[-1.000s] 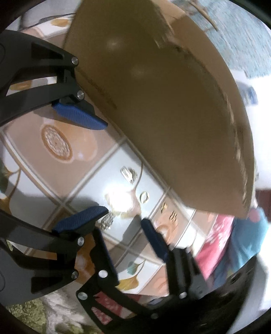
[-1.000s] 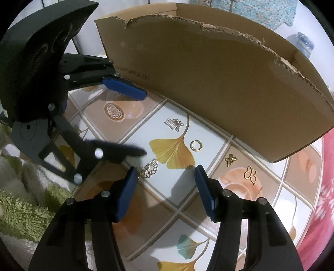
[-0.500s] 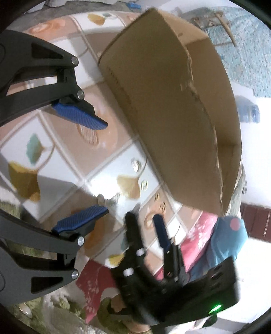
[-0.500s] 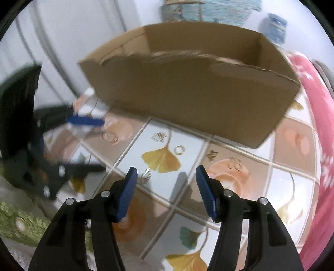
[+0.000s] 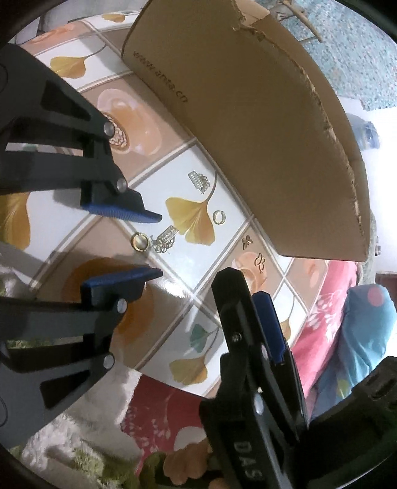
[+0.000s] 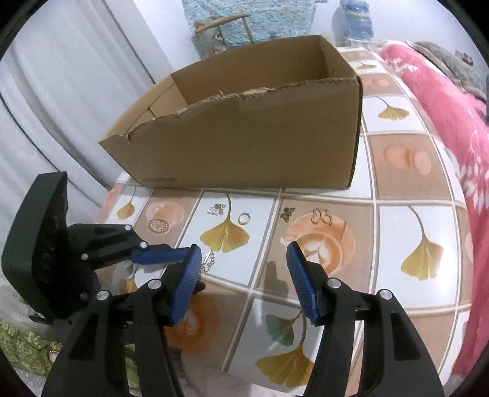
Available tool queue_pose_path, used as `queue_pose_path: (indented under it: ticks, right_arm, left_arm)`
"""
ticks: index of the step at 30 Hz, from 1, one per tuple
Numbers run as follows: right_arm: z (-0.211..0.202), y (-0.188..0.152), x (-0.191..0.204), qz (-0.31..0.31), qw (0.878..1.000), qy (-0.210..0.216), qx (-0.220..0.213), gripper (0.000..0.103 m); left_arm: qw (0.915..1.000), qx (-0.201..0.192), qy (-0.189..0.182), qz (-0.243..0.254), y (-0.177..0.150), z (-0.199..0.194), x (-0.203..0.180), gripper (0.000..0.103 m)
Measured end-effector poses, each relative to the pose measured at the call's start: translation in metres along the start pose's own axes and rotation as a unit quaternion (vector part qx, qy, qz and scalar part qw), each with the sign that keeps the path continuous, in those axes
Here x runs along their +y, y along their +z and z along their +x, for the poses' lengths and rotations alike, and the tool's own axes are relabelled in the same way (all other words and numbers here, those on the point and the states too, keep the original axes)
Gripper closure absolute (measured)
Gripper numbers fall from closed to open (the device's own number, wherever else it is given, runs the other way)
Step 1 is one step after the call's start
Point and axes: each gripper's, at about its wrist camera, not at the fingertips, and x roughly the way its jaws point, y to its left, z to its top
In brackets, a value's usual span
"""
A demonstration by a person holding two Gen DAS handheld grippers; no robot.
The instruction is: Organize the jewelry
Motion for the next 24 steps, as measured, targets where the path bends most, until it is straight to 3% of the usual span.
queue_pose_path:
  ticks: [6, 13, 20, 24]
  right_arm:
    - [-0.003, 0.001, -0.002, 0.004, 1.0, 0.0, -0.003, 0.046]
    - [0.004, 0.005, 0.0, 0.004, 1.0, 0.005, -0.002, 0.046]
    - [0.018, 0.02, 0.019, -0.022, 1.0, 0.017, -0.013, 0.046]
    - [0.037, 0.033, 0.036, -0.057, 0.998, 0.016, -0.008, 0.059]
  left_arm:
    - [0.9991, 0.003, 0.04, 0.011, -0.004, -0.004, 0.003, 0.075]
    - [0.9963, 0.009, 0.084, -0.011, -0.009, -0.009, 0.036, 0.075]
    - [0.9939, 0.01, 0.107, -0.025, -0.01, -0.011, 0.053, 0.074]
    - [0.9942, 0.006, 0.105, -0.021, -0.014, -0.017, 0.051, 0.074]
